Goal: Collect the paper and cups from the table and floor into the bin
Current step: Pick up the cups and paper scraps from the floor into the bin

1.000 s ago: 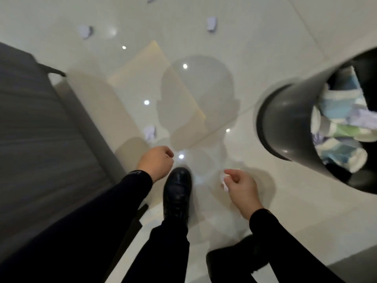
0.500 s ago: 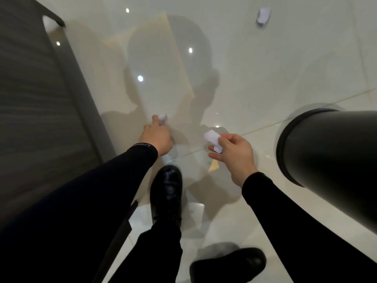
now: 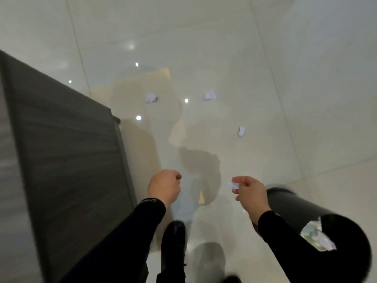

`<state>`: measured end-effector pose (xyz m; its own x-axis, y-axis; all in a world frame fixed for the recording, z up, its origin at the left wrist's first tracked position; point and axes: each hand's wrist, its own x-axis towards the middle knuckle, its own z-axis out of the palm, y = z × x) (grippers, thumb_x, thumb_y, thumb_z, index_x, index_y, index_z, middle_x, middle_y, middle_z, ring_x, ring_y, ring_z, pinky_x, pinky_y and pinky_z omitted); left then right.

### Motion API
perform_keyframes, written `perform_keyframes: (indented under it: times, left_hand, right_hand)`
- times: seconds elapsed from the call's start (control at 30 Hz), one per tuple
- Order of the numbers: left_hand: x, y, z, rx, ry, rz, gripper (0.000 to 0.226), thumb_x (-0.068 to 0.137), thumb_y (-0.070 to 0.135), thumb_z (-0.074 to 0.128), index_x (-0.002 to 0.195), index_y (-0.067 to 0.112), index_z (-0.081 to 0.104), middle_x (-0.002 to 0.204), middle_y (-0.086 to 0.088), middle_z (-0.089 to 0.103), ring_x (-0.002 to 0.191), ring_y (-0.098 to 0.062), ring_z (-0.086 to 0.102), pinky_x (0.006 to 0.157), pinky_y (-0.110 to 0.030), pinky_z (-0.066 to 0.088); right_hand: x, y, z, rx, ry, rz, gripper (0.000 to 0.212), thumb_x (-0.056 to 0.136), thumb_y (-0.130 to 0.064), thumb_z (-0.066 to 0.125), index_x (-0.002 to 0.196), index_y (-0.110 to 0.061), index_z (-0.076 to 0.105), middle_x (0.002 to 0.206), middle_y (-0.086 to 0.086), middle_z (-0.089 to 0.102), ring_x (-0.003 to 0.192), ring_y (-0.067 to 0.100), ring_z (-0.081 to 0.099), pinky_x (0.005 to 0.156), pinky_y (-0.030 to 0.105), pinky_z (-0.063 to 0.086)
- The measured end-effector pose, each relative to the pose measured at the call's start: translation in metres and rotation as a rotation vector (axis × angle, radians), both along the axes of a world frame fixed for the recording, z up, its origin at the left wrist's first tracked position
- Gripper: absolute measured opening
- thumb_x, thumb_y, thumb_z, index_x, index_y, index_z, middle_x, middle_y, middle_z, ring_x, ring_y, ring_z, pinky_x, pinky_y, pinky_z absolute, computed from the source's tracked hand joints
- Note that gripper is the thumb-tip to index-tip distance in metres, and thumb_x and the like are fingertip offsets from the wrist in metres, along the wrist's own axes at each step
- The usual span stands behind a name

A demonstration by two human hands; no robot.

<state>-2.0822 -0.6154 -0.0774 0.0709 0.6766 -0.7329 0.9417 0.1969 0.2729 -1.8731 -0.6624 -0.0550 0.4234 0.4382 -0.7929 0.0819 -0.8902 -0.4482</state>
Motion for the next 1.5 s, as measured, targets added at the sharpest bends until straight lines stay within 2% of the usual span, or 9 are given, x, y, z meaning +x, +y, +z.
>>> perform_keyframes:
  times: [0.2,0.43,0.63,0.87,1.03,1.2,1.27,1.4,1.5]
  left_hand:
    - [-0.016,0.073,0.032,0.057,0.033,0.056,0.035,0.09,0.023,0.049,0.124,0.019,0.055,0.126,-0.012,0.061,0.116,-0.031,0.055,0.095,-0.033,0.041]
    - [-0.017,0.137,0.023,-0.045,0.212,0.046,0.025,0.085,0.038,0.056,0.072,0.018,0.063,0.083,-0.011,0.069,0.085,-0.031,0.063,0.066,-0.029,0.04]
    - [-0.01,0.189,-0.029,-0.037,0.199,0.176,0.029,0.088,0.027,0.051,0.063,0.015,0.053,0.059,0.0,0.051,0.065,-0.023,0.051,0.062,-0.028,0.035]
    - [-0.014,0.249,-0.116,0.105,0.156,0.172,0.023,0.086,0.029,0.055,0.092,0.012,0.07,0.088,-0.007,0.065,0.077,-0.021,0.052,0.071,-0.029,0.035]
    - [-0.036,0.272,-0.174,0.141,0.173,0.139,0.024,0.085,0.027,0.059,0.091,0.008,0.071,0.129,-0.008,0.057,0.115,-0.027,0.052,0.089,-0.033,0.037]
    - [-0.048,0.296,-0.208,0.182,0.163,0.18,0.024,0.083,0.027,0.063,0.092,0.008,0.073,0.15,-0.007,0.034,0.131,-0.028,0.039,0.105,-0.031,0.03]
    - [-0.046,0.298,-0.218,0.166,0.146,0.155,0.022,0.083,0.024,0.062,0.091,0.006,0.072,0.15,-0.009,0.034,0.129,-0.029,0.041,0.103,-0.03,0.032]
    - [-0.045,0.299,-0.227,0.18,0.211,0.121,0.013,0.081,0.011,0.063,0.089,0.004,0.069,0.12,-0.021,0.05,0.109,-0.038,0.05,0.091,-0.039,0.039]
    - [-0.033,0.297,-0.214,0.138,0.123,0.144,0.009,0.077,0.006,0.064,0.086,0.007,0.064,0.101,-0.019,0.062,0.093,-0.038,0.058,0.074,-0.032,0.037]
  right_hand:
    - [0.029,0.073,0.003,0.032,0.02,-0.206,0.033,0.092,0.004,0.042,0.124,0.003,0.05,0.1,0.018,0.058,0.063,0.023,0.06,0.054,0.011,0.051]
    - [0.065,0.12,-0.057,-0.075,-0.022,-0.159,0.017,0.088,-0.008,0.058,0.094,0.006,0.066,0.088,0.019,0.067,0.078,0.032,0.063,0.083,0.043,0.055]
    - [0.079,0.141,-0.113,-0.106,-0.027,-0.136,0.02,0.083,-0.01,0.066,0.096,0.004,0.07,0.089,0.01,0.063,0.083,0.022,0.055,0.079,0.027,0.039]
    - [0.07,0.187,-0.195,-0.042,-0.107,-0.104,0.009,0.081,-0.008,0.065,0.074,-0.007,0.069,0.106,0.017,0.067,0.098,0.027,0.062,0.098,0.039,0.047]
    - [0.063,0.199,-0.259,-0.242,-0.419,-0.077,0.02,0.084,-0.019,0.062,0.094,-0.003,0.068,0.133,0.018,0.041,0.109,0.042,0.049,0.099,0.039,0.043]
    - [0.062,0.191,-0.259,-0.126,-0.473,-0.158,0.007,0.079,-0.006,0.058,0.085,-0.004,0.062,0.097,0.016,0.063,0.082,0.029,0.056,0.074,0.028,0.043]
    - [0.064,0.196,-0.25,-0.078,-0.475,-0.163,0.009,0.078,-0.003,0.059,0.084,-0.008,0.062,0.085,0.007,0.061,0.078,0.026,0.057,0.067,0.022,0.038]
    - [0.072,0.198,-0.242,-0.114,-0.502,-0.136,0.034,0.077,-0.006,0.069,0.11,-0.005,0.059,0.124,0.018,0.044,0.09,0.025,0.054,0.087,0.03,0.047]
    - [0.075,0.193,-0.248,-0.241,-0.454,-0.195,0.042,0.077,-0.01,0.071,0.116,-0.004,0.056,0.123,0.02,0.053,0.1,0.032,0.059,0.086,0.034,0.047]
